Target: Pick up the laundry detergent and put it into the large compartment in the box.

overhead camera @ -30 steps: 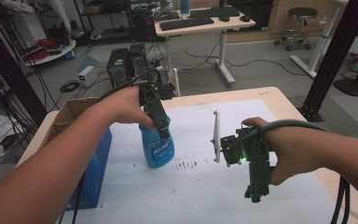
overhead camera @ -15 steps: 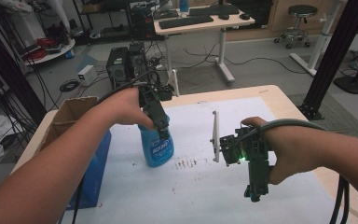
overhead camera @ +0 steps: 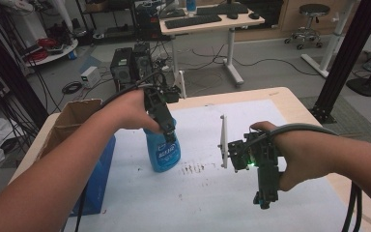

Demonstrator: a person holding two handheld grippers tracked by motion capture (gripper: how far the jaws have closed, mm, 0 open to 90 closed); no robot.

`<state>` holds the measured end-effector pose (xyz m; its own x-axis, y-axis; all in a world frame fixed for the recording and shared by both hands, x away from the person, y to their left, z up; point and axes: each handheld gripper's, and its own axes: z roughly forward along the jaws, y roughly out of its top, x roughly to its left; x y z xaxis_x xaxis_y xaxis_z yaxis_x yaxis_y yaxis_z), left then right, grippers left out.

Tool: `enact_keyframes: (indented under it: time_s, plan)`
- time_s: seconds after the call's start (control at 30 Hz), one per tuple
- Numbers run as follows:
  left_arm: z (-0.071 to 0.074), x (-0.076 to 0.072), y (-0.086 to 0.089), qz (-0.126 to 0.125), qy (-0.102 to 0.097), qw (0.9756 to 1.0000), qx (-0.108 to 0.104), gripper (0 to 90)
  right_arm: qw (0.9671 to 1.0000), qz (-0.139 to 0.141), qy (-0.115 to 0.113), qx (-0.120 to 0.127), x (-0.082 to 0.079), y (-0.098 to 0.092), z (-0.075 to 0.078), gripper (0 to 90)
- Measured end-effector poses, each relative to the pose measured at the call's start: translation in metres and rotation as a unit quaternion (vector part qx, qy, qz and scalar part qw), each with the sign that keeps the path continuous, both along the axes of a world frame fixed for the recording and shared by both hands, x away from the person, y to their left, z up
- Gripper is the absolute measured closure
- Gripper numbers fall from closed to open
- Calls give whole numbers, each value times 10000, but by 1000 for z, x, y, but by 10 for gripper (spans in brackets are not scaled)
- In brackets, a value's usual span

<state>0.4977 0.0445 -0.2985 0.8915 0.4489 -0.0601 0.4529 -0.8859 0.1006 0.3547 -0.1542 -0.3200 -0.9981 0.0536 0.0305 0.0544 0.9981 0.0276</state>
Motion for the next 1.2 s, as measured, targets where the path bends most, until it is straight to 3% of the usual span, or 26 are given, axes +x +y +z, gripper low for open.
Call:
enact_keyframes:
  time_s: [1.2]
  plan:
    - [-2, -1, -1, 20, -101, 9997, 217, 220, 10000, 15, 26, -25, -2, 2, -6, 24]
